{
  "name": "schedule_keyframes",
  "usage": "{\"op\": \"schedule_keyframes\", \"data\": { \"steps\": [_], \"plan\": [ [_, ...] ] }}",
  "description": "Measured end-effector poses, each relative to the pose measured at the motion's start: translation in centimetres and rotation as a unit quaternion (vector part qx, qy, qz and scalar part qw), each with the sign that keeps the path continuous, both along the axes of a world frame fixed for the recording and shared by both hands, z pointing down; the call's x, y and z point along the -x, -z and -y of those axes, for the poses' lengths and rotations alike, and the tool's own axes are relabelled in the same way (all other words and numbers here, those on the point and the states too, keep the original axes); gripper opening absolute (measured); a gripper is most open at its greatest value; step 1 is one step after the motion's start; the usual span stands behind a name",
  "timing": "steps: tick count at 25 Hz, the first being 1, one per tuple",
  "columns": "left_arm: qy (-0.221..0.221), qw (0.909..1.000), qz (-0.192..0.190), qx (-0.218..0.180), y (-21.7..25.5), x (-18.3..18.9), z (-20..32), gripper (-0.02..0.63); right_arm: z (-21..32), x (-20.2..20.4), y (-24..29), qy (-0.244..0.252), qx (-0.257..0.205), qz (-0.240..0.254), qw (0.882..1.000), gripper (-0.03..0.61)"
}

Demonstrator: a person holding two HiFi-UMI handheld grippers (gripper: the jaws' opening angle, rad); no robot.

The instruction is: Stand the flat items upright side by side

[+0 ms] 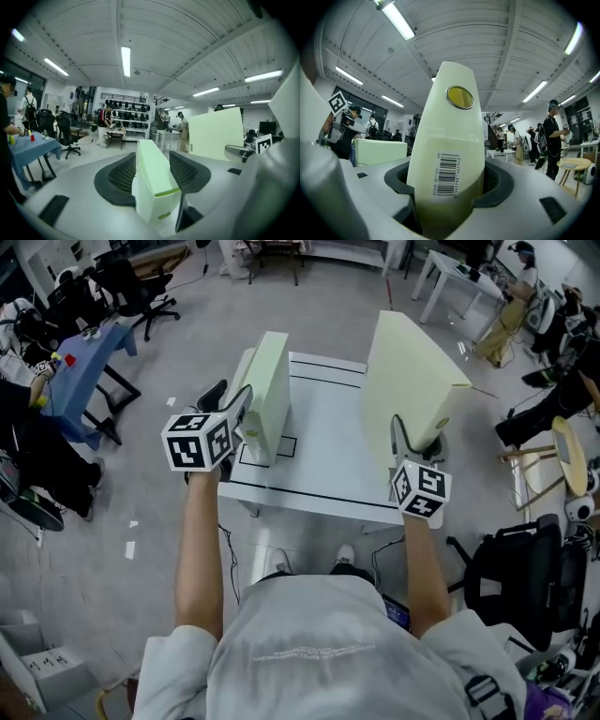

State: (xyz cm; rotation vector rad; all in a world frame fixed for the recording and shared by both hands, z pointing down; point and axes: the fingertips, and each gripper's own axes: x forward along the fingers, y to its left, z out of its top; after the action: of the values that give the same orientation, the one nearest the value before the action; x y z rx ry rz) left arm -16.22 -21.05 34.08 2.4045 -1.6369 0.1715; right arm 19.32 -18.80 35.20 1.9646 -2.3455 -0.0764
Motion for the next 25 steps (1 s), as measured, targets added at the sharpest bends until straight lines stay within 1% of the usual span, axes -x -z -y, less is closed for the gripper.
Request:
{"op": "schedule_keyframes", "data": {
  "steps": [2,5,6,9,11,13,18,21,25],
  "plan": [
    [-0.035,0.9992,-0.013,0.015,-0.8,0.0,0.2,0.249,0.2,1.7,-0.8,-0.005,0.001,-0.008,1.0,0.337],
    [-0.083,0.9957,-0.015,0.038,-2.3,-0.7,0.5,0.264,0.4,4.2,-1.9,-0.011,-0.001,-0.015,1.0,0.337],
    [-0.096,0.9942,-0.022,0.043,-2.6,-0.9,0.6,0.268,0.4,5.0,-2.3,-0.014,-0.002,-0.016,1.0,0.337],
    [-0.122,0.9893,-0.061,0.052,-2.9,-1.1,0.6,0.267,0.5,7.1,-3.7,-0.024,-0.002,-0.023,0.999,0.337],
    [-0.127,0.9865,-0.089,0.054,-3.0,-1.0,0.6,0.231,0.7,8.2,-4.7,-0.027,0.001,-0.025,0.999,0.337],
    [-0.128,0.9846,-0.107,0.052,-3.0,-1.1,0.6,0.229,1.2,9.3,-5.9,-0.026,0.007,-0.025,0.999,0.339],
    [-0.132,0.982,-0.127,0.047,-3.0,-1.5,0.6,0.227,2.4,12.1,-8.4,-0.028,0.014,-0.037,0.999,0.341],
    [-0.133,0.9812,-0.132,0.046,-3.1,-1.3,0.7,0.227,3.3,14.0,-9.8,-0.03,0.019,-0.032,0.999,0.341],
    [-0.134,0.9808,-0.135,0.043,-2.9,-0.7,1.0,0.227,3.9,17.1,-11.0,-0.013,0.022,-0.037,0.999,0.344]
  ]
}}
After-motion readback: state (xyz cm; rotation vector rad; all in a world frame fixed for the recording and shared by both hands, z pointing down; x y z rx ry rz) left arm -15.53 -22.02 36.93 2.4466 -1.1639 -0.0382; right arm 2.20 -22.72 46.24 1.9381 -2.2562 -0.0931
